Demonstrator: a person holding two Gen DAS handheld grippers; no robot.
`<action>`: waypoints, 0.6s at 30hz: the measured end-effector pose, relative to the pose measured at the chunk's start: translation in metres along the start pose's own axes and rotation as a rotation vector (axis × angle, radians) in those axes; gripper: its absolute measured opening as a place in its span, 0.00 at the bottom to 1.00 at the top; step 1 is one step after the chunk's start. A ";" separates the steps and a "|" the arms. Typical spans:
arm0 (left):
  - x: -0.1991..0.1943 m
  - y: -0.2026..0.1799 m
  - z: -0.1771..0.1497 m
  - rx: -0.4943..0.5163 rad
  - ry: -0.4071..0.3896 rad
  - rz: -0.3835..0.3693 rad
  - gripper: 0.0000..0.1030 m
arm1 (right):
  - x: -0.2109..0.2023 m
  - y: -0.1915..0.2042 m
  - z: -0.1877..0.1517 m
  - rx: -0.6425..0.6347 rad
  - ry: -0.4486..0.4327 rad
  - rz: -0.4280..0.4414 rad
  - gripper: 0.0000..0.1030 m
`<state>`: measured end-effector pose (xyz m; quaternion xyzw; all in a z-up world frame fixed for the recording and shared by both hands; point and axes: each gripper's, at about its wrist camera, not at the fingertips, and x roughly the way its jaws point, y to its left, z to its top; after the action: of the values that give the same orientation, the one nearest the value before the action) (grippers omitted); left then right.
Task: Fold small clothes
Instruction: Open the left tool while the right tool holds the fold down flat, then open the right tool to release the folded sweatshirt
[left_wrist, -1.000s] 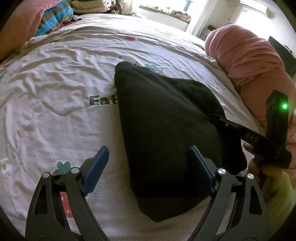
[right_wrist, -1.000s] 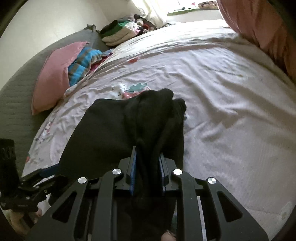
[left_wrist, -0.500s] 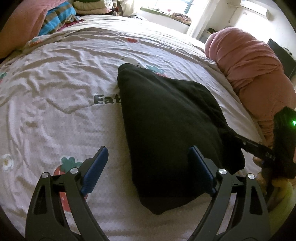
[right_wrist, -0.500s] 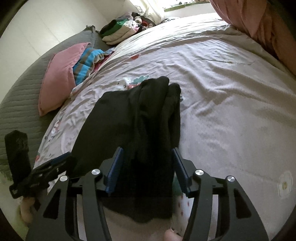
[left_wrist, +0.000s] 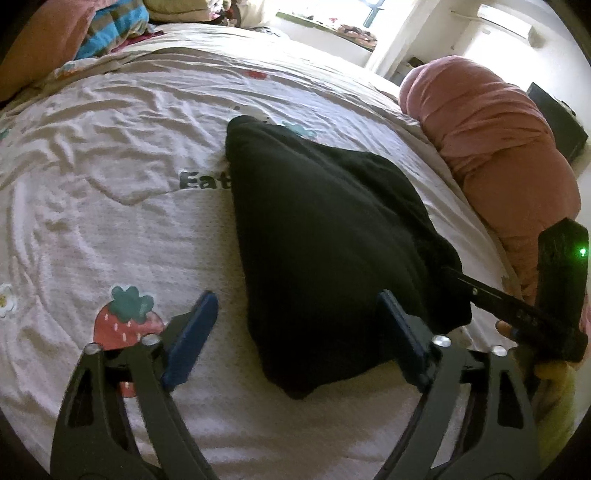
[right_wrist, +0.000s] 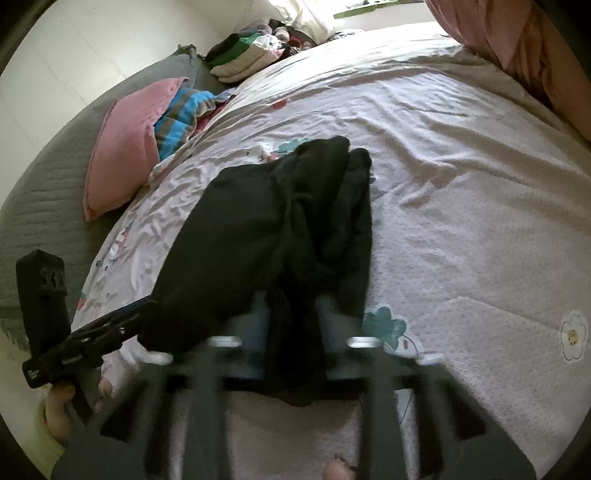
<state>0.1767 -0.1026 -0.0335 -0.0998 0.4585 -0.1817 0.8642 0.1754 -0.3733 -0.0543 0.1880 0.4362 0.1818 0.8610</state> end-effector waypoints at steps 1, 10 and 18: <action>0.000 -0.001 -0.001 0.000 0.004 -0.007 0.51 | -0.003 0.003 0.000 -0.005 -0.006 0.016 0.14; -0.001 -0.006 -0.003 0.042 0.018 0.013 0.48 | -0.002 -0.002 -0.010 -0.006 -0.007 -0.063 0.21; -0.001 -0.006 -0.003 0.038 0.024 0.011 0.48 | -0.008 -0.004 -0.013 0.016 -0.053 -0.113 0.47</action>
<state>0.1724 -0.1080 -0.0322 -0.0789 0.4657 -0.1868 0.8614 0.1605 -0.3782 -0.0577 0.1747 0.4246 0.1244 0.8796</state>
